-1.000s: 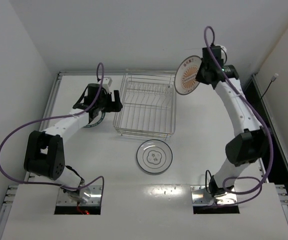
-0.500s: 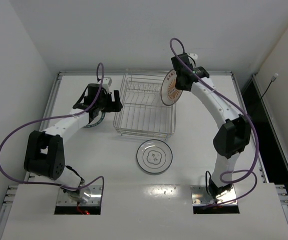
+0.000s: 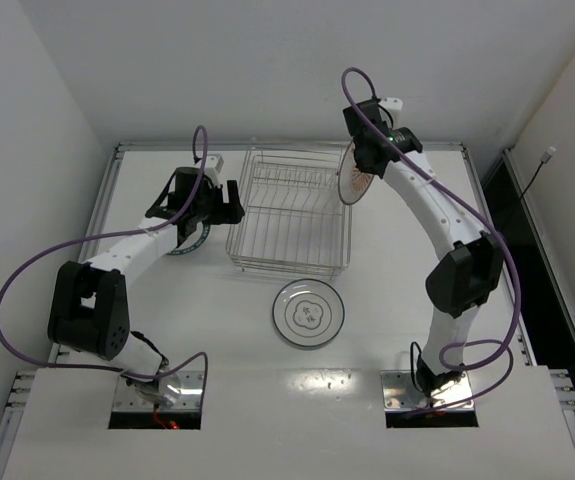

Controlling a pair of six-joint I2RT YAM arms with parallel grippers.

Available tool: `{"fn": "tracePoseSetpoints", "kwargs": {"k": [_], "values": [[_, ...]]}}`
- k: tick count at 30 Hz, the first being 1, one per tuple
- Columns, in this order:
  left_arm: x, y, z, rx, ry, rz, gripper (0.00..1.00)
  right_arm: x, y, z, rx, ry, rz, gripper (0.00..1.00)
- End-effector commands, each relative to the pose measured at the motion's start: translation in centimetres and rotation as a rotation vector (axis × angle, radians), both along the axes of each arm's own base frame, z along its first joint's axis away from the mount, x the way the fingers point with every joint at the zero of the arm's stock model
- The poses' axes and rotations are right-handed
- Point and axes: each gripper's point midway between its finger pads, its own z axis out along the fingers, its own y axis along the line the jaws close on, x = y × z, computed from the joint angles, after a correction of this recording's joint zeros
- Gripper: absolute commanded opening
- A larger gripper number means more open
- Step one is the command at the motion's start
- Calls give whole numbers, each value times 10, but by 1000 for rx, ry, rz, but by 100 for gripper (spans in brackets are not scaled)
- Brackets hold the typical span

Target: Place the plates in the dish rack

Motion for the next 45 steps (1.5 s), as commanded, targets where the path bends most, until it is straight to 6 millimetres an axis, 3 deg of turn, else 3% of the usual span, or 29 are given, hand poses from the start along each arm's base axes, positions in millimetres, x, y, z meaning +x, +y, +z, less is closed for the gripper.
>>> {"fn": "tracePoseSetpoints", "kwargs": {"k": [1, 9, 20, 26, 29, 33, 34, 36, 37, 39, 41, 42, 43, 45], "values": [[9, -5, 16, -8, -51, -5, 74, 3, -5, 26, 12, -84, -29, 0], [9, -5, 16, -8, -51, -5, 74, 8, 2, -8, 2, 4, -6, 0], [9, -5, 16, -8, -51, -5, 74, 0, 39, -36, -57, 68, 62, 0], [9, -5, 16, -8, -51, -5, 74, -12, 61, -58, -76, 117, 117, 16], [9, -5, 16, -8, -51, -5, 74, -18, 59, -55, -61, 104, 123, 19], [8, -5, 15, -6, -42, -5, 74, -26, 58, -30, -45, 57, 181, 30], [8, -5, 15, -6, -42, -5, 74, -31, 55, -15, -35, 22, 189, 31], [10, -5, 15, -6, -42, -5, 74, -40, 53, -12, -23, 22, 210, 34], [10, -5, 15, -6, -42, -5, 74, -46, 51, -15, -27, 35, 226, 34], [10, -5, 15, -6, -42, -5, 74, -61, 46, 3, 3, 0, 238, 37], [10, -5, 15, -6, -42, -5, 74, -78, 40, -1, 19, 10, 257, 40], [10, -5, 15, -6, -42, -5, 74, -90, 39, 17, 53, -33, 285, 45], [11, -4, 15, -1, -43, 2, 74, -99, 33, 8, 61, -19, 290, 47], [11, -4, 15, -1, -43, 2, 74, -116, 28, 11, 100, -26, 316, 51]]}}
